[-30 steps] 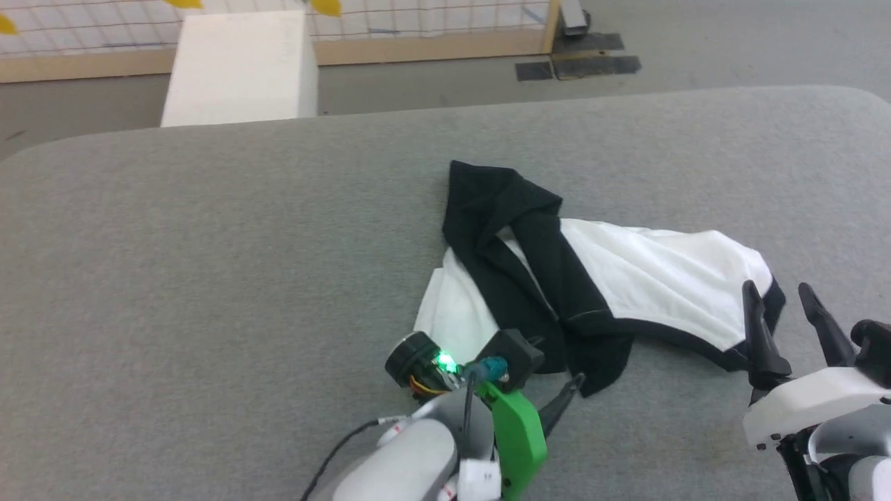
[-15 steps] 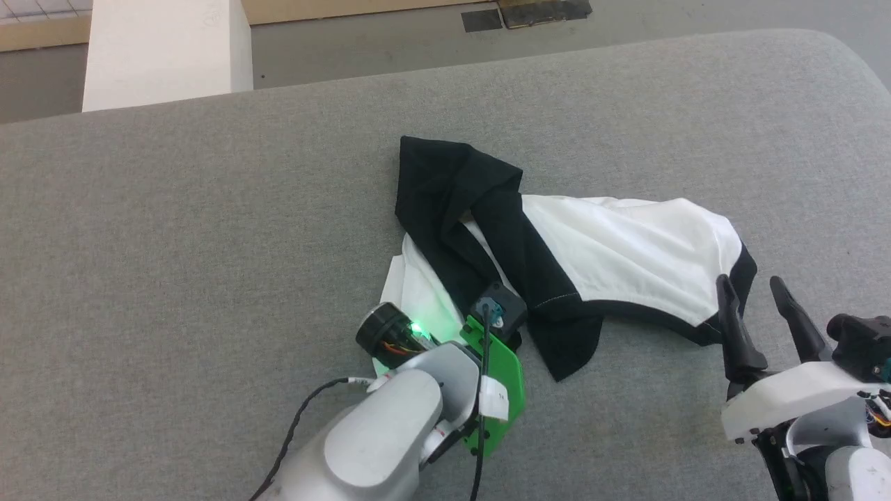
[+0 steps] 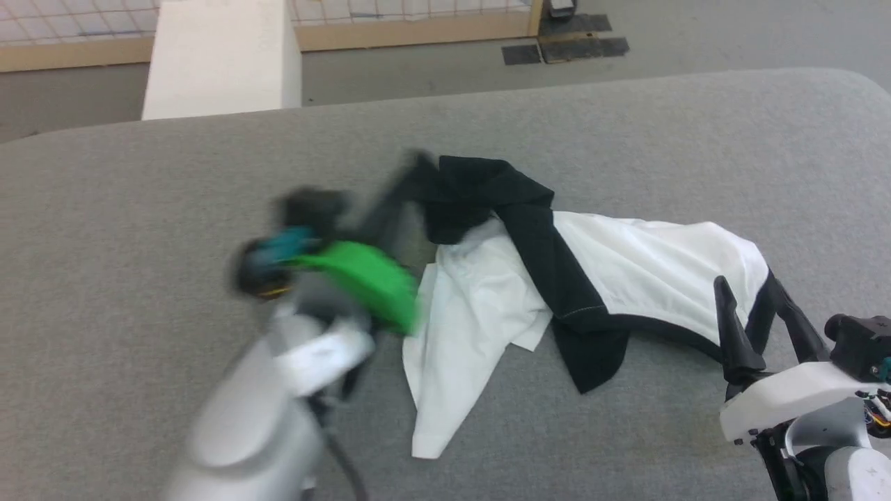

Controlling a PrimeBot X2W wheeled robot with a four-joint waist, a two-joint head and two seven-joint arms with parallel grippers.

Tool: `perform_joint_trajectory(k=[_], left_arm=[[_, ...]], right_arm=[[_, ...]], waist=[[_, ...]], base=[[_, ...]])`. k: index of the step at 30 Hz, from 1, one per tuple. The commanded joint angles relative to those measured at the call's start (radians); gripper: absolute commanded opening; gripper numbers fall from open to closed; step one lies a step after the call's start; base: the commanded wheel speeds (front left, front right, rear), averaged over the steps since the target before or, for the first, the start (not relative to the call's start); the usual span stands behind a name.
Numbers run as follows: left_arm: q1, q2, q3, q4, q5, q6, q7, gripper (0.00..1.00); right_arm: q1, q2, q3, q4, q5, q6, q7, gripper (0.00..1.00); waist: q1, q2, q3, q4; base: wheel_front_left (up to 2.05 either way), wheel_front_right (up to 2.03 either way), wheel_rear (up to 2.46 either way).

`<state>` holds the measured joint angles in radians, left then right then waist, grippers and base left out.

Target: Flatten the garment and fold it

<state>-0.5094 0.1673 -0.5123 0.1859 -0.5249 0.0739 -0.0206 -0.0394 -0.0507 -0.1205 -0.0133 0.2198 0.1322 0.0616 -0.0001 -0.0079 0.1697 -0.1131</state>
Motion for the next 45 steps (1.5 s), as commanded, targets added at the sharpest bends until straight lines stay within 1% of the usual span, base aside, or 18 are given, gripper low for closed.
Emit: perform_joint_trajectory(k=[1,4,8,11,14,15,17,18,19,20,23,27,29,32,35,38,43,45], left_arm=[[0.057,0.046,0.054,-0.014,-0.019,0.039,-0.019,0.0],[0.161,0.138,0.185,-0.05,-0.048,0.12,-0.056,0.0],[0.307,0.24,0.324,-0.048,-0.081,0.2,-0.069,0.0],[0.393,0.288,0.398,-0.013,-0.117,0.228,-0.058,0.0],[0.448,0.317,0.438,0.045,-0.149,0.23,-0.04,0.0],[0.457,0.316,0.441,0.058,-0.157,0.228,-0.033,0.0],[0.466,0.309,0.432,0.084,-0.176,0.208,-0.014,0.0],[0.464,0.301,0.423,0.09,-0.185,0.191,-0.008,0.24],[0.459,0.286,0.417,0.094,-0.199,0.173,-0.009,0.91],[0.454,0.276,0.406,0.095,-0.201,0.158,-0.014,1.0],[0.437,0.24,0.379,0.084,-0.204,0.12,-0.048,1.0],[0.42,0.193,0.324,0.025,-0.177,0.063,-0.128,1.0],[0.413,0.175,0.279,-0.015,-0.14,0.04,-0.165,1.0],[0.394,0.14,0.17,-0.089,-0.063,0.004,-0.184,1.0],[0.361,0.105,0.055,-0.121,0.0,-0.031,-0.158,1.0],[0.31,0.067,-0.049,-0.106,0.054,-0.062,-0.107,1.0],[0.212,0.014,-0.208,-0.026,0.117,-0.145,-0.011,1.0],[0.174,0.001,-0.273,0.017,0.135,-0.171,0.035,1.0]], right_arm=[[0.008,0.0,0.003,-0.008,-0.001,-0.002,0.004,1.0],[0.016,0.0,0.008,-0.015,-0.001,-0.002,0.014,1.0],[0.02,0.0,0.009,-0.027,-0.002,-0.002,0.023,1.0],[0.021,0.0,0.012,-0.038,-0.006,-0.002,0.032,1.0],[0.02,0.0,0.011,-0.049,-0.01,-0.002,0.042,1.0],[0.019,0.0,0.01,-0.052,-0.011,-0.002,0.044,1.0],[0.018,0.0,0.009,-0.057,-0.013,-0.002,0.05,1.0],[0.017,0.0,0.008,-0.059,-0.014,-0.002,0.053,1.0],[0.016,0.0,0.008,-0.06,-0.015,-0.002,0.056,1.0],[0.016,0.0,0.007,-0.061,-0.015,-0.002,0.058,1.0],[0.015,0.0,0.005,-0.058,-0.015,-0.002,0.061,1.0],[0.018,0.0,0.008,-0.053,-0.012,-0.002,0.061,1.0],[0.022,0.0,0.009,-0.051,-0.009,-0.002,0.06,1.0],[0.029,0.0,0.006,-0.051,-0.006,-0.002,0.06,1.0],[0.03,0.0,0.005,-0.048,-0.004,-0.002,0.06,1.0],[0.027,0.0,0.008,-0.048,0.0,-0.002,0.057,1.0],[0.02,0.0,0.014,-0.048,0.007,-0.002,0.052,1.0],[0.017,0.0,0.015,-0.047,0.01,-0.002,0.049,1.0]], waist=[[0.0001,0.0077,-0.028,0.033],[0.0001,0.0077,-0.036,0.052],[0.0001,0.0077,-0.036,0.071],[0.0001,0.0077,-0.029,0.081],[0.0001,0.0077,-0.018,0.089],[0.0001,0.0077,-0.015,0.091],[0.0001,0.0077,-0.009,0.096],[0.0001,0.0077,-0.006,0.098],[0.0001,0.0077,-0.005,0.1],[0.0001,0.0077,-0.005,0.102],[0.0001,0.0077,-0.013,0.107],[0.0001,0.0077,-0.036,0.109],[0.0001,0.0077,-0.048,0.109],[0.0001,0.0077,-0.059,0.11],[0.0001,0.0077,-0.063,0.11],[0.0001,0.0077,-0.062,0.103],[0.0001,0.0077,-0.043,0.072],[0.0001,0.0077,-0.032,0.054]], base=[[0.0,0.0,0.0],[0.0,0.0,0.0],[0.0,0.0,0.0],[0.0,0.0,0.0],[0.0,0.0,0.0],[0.0,0.0,0.0],[0.0,0.0,0.0],[0.0,0.0,0.0],[0.0,0.0,0.0],[0.0,0.0,0.0],[0.0,0.0,0.0],[0.0,0.0,0.0],[0.0,0.0,0.0],[0.0,0.0,0.0],[0.0,0.0,0.0],[0.0,0.0,0.0],[0.0,0.0,0.0],[0.0,0.0,0.0]])
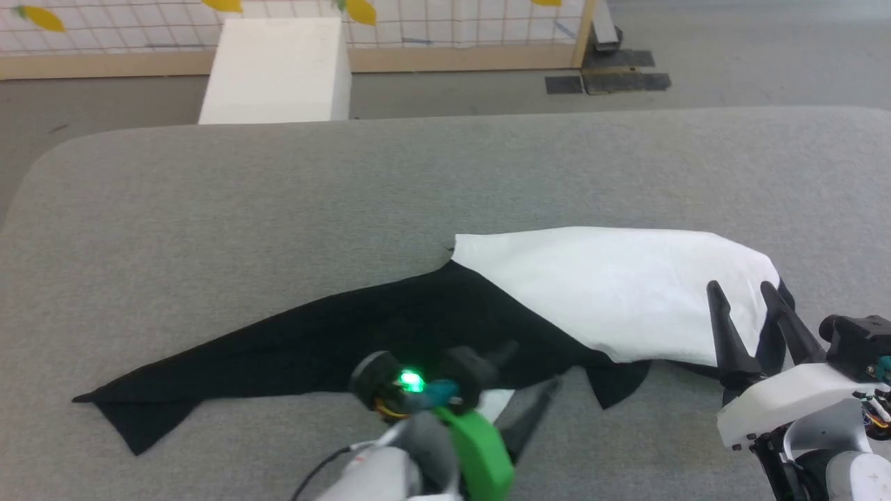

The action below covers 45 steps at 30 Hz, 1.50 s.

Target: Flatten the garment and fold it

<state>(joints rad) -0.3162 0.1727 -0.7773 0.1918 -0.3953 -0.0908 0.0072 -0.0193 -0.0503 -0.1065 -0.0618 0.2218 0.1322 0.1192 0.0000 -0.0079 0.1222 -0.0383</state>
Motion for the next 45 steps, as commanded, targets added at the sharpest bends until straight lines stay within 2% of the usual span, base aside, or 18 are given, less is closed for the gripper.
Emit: perform_joint_trajectory(k=[1,6,11,13,18,20,21,22,27,31,33,36,39,41,45], left_arm=[[-0.036,-0.011,-0.032,0.03,0.009,-0.014,0.024,1.0],[-0.13,-0.032,-0.119,0.146,0.03,-0.031,0.102,1.0],[-0.209,-0.043,-0.148,0.24,0.049,-0.032,0.171,1.0],[-0.235,-0.043,-0.149,0.276,0.059,-0.019,0.203,1.0],[-0.265,-0.039,-0.169,0.347,0.039,-0.02,0.352,1.0],[-0.269,-0.035,-0.18,0.346,0.018,-0.026,0.394,0.56],[-0.271,-0.032,-0.186,0.342,0.012,-0.028,0.405,0.38],[-0.275,-0.027,-0.193,0.337,0.008,-0.03,0.414,0.0],[-0.279,-0.012,-0.192,0.3,-0.014,-0.033,0.383,0.0],[-0.251,-0.002,-0.11,0.218,-0.067,0.011,0.28,0.0],[-0.221,0.012,-0.051,0.144,-0.105,0.045,0.23,0.0],[-0.171,0.063,0.038,0.006,-0.147,0.103,0.179,0.0],[-0.113,0.146,0.135,-0.101,-0.167,0.179,0.15,0.0],[-0.071,0.2,0.198,-0.134,-0.179,0.227,0.136,0.0],[0.016,0.273,0.307,-0.126,-0.218,0.295,0.101,0.0]], right_arm=[[-0.004,0.0,0.002,0.002,0.01,-0.002,-0.01,1.0],[-0.016,0.0,0.007,0.012,0.025,-0.002,-0.026,1.0],[-0.023,0.0,0.011,0.031,0.038,-0.002,-0.044,1.0],[-0.027,0.0,0.014,0.04,0.044,-0.002,-0.053,1.0],[-0.034,0.0,0.023,0.063,0.055,-0.002,-0.072,1.0],[-0.035,0.0,0.023,0.071,0.057,-0.002,-0.077,1.0],[-0.036,0.0,0.023,0.073,0.057,-0.002,-0.08,1.0],[-0.037,0.0,0.021,0.077,0.057,-0.002,-0.082,1.0],[-0.042,0.0,0.025,0.085,0.054,-0.002,-0.084,1.0],[-0.041,0.0,0.024,0.08,0.049,-0.002,-0.08,1.0],[-0.037,0.0,0.019,0.077,0.045,-0.002,-0.077,1.0],[-0.024,0.0,0.009,0.069,0.035,-0.002,-0.069,1.0],[-0.015,0.0,0.011,0.059,0.032,-0.002,-0.059,1.0],[-0.014,0.0,0.016,0.054,0.031,-0.002,-0.054,1.0],[-0.016,0.0,0.029,0.046,0.031,-0.002,-0.046,1.0]], waist=[[0.0,0.0077,0.02,-0.029],[0.0,0.0077,0.053,-0.086],[0.0,0.0077,0.083,-0.133],[0.0,0.0077,0.093,-0.149],[0.0,0.0077,0.103,-0.172],[0.0,0.0077,0.104,-0.174],[0.0,0.0077,0.105,-0.174],[0.0,0.0077,0.104,-0.172],[0.0,0.0077,0.092,-0.158],[0.0,0.0077,0.076,-0.141],[0.0,0.0077,0.065,-0.127],[0.0,0.0077,0.05,-0.098],[0.0,0.0077,0.037,-0.07],[0.0,0.0077,0.03,-0.054],[0.0,0.0077,0.025,-0.032]], base=[[0.0,0.0,0.0],[0.0,0.0,0.0],[0.0,0.0,0.0],[0.0,0.0,0.0],[0.0,0.0,0.0],[0.0,0.0,0.0],[0.0,0.0,0.0],[0.0,0.0,0.0],[0.0,0.0,0.0],[0.0,0.0,0.0],[0.0,0.0,0.0],[0.0,0.0,0.0],[0.0,0.0,0.0],[0.0,0.0,0.0],[0.0,0.0,0.0]])
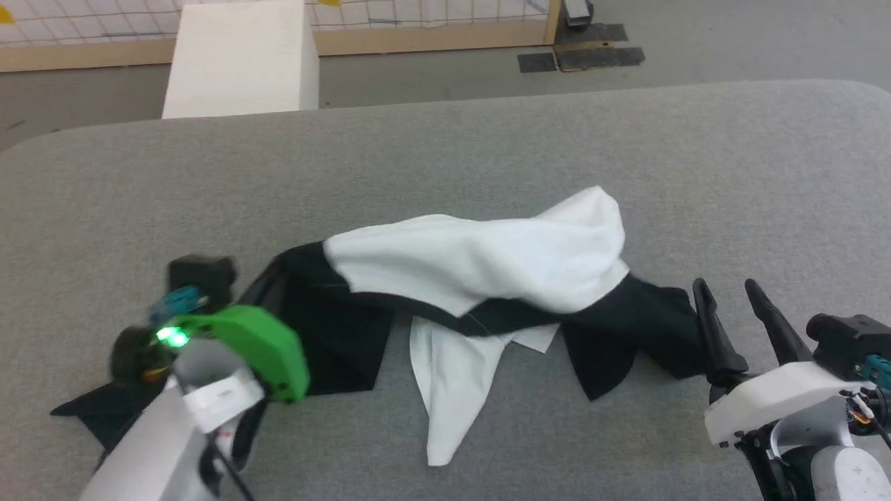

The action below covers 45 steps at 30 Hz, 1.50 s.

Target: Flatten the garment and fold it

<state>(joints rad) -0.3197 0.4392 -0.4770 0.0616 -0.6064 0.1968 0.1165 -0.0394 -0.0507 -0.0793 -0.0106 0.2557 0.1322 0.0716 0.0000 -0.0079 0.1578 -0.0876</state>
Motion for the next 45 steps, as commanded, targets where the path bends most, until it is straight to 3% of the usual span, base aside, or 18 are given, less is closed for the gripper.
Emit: perform_joint_trajectory(k=[1,4,7,8,9,10,13,18,23,29,34,39,41,42,45], left_arm=[[0.04,0.018,0.031,0.016,-0.016,0.024,-0.02,0.0],[0.107,0.045,0.091,0.073,-0.047,0.064,-0.043,0.0],[0.147,0.046,0.121,0.13,-0.08,0.078,-0.051,0.0],[0.156,0.04,0.129,0.144,-0.087,0.08,-0.061,0.21],[0.161,0.029,0.134,0.15,-0.1,0.077,-0.07,0.9],[0.167,0.02,0.133,0.154,-0.107,0.068,-0.082,1.0],[0.181,-0.023,0.152,0.137,-0.151,0.023,-0.148,1.0],[0.222,-0.073,0.241,0.1,-0.157,-0.028,-0.358,1.0],[0.26,-0.148,0.34,0.009,-0.034,-0.055,-0.377,1.0],[0.267,-0.275,0.438,-0.077,0.139,-0.135,-0.378,1.0],[0.244,-0.349,0.471,-0.067,0.215,-0.207,-0.378,1.0],[0.228,-0.378,0.485,-0.038,0.245,-0.251,-0.378,1.0],[0.227,-0.383,0.488,-0.033,0.252,-0.259,-0.378,1.0],[0.227,-0.384,0.489,-0.032,0.254,-0.261,-0.378,1.0],[0.23,-0.387,0.493,-0.025,0.261,-0.262,-0.378,1.0]], right_arm=[[0.003,0.0,0.003,-0.007,-0.003,-0.002,0.003,1.0],[0.002,0.0,0.007,-0.011,-0.005,-0.002,0.008,1.0],[0.004,0.0,0.005,-0.016,-0.01,-0.002,0.014,1.0],[0.005,0.0,0.005,-0.018,-0.011,-0.002,0.017,1.0],[0.006,0.0,0.005,-0.02,-0.012,-0.002,0.019,1.0],[0.007,0.0,0.005,-0.023,-0.014,-0.002,0.023,1.0],[0.012,0.0,0.008,-0.03,-0.02,-0.002,0.035,1.0],[0.032,0.0,0.037,-0.044,-0.042,-0.002,0.098,1.0],[0.03,0.001,0.082,-0.051,-0.044,-0.002,0.154,1.0],[-0.056,0.001,0.152,0.018,-0.023,-0.002,0.251,1.0],[-0.113,0.001,0.168,0.131,-0.077,-0.002,0.449,1.0],[-0.12,0.001,0.173,0.178,-0.136,-0.002,0.634,1.0],[-0.116,0.001,0.171,0.172,-0.153,-0.002,0.677,0.19],[-0.117,0.001,0.165,0.162,-0.16,-0.002,0.678,0.0],[-0.118,0.001,0.115,0.12,-0.191,-0.002,0.649,0.0]], waist=[[0.0,0.0077,-0.011,0.02],[0.0,0.0077,-0.009,0.025],[0.0,0.0077,-0.003,0.031],[0.0,0.0077,-0.001,0.033],[0.0,0.0077,0.0,0.035],[0.0,0.0077,0.001,0.037],[0.0,0.0077,0.0,0.046],[0.0,0.0077,-0.01,0.065],[0.0,0.0077,-0.005,0.096],[0.0,0.0077,0.026,0.133],[0.0,0.0077,0.054,0.167],[0.0,0.0077,0.072,0.189],[0.0,0.0077,0.074,0.192],[0.0,0.0077,0.074,0.193],[0.0,0.0077,0.069,0.191]], base=[[0.0,0.0,0.0],[0.0,0.0,0.0],[0.0,0.0,0.0],[0.0,0.0,0.0],[0.0,0.0,0.0],[0.0,0.0,0.0],[0.0,0.0,0.0],[0.0,0.0,0.0],[0.0,0.0,0.0],[0.0,0.0,0.0],[0.0,0.0,0.0],[0.0,0.0,0.0],[0.0,0.0,0.0],[0.0,0.0,0.0],[0.0,0.0,0.0]])
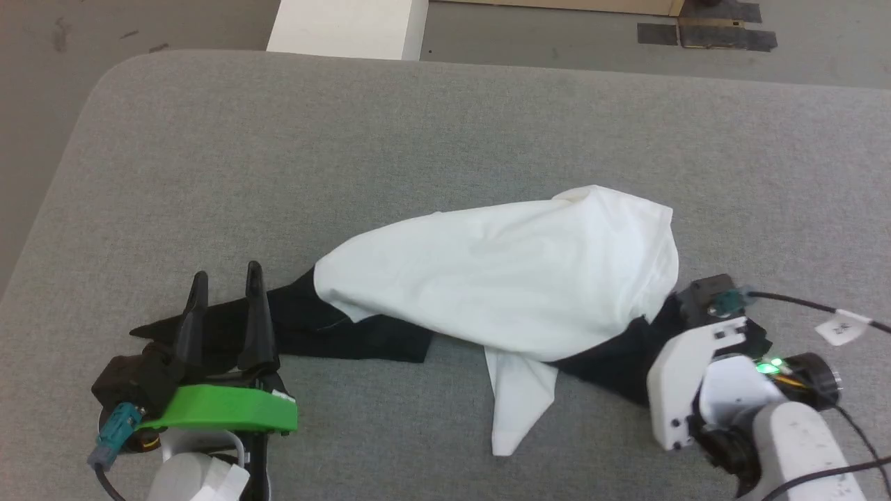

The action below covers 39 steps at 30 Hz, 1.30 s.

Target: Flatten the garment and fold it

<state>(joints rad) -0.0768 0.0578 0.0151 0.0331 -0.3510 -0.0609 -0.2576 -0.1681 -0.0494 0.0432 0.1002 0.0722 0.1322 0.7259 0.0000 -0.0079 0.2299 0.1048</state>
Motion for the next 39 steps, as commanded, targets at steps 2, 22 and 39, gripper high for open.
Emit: perform_joint_trajectory(k=[2,22,39], left_arm=[[-0.01,-0.007,0.005,0.012,0.006,-0.008,-0.004,1.0],[0.027,-0.007,-0.02,0.044,-0.007,-0.005,-0.004,1.0],[0.016,-0.008,-0.045,0.056,0.002,-0.01,-0.004,1.0]], right_arm=[[0.008,-0.001,-0.067,-0.028,-0.034,-0.002,-0.041,0.0],[0.138,-0.048,-0.541,-0.457,-0.148,-0.002,0.031,0.0],[0.183,-0.001,-0.344,-0.259,0.032,-0.002,-0.249,1.0]], waist=[[0.0,0.0077,-0.014,-0.006],[0.0,0.0077,-0.09,-0.057],[0.0,0.0077,-0.097,-0.051]], base=[[0.0,0.0,0.0],[0.0,0.0,0.0],[0.0,0.0,0.0]])
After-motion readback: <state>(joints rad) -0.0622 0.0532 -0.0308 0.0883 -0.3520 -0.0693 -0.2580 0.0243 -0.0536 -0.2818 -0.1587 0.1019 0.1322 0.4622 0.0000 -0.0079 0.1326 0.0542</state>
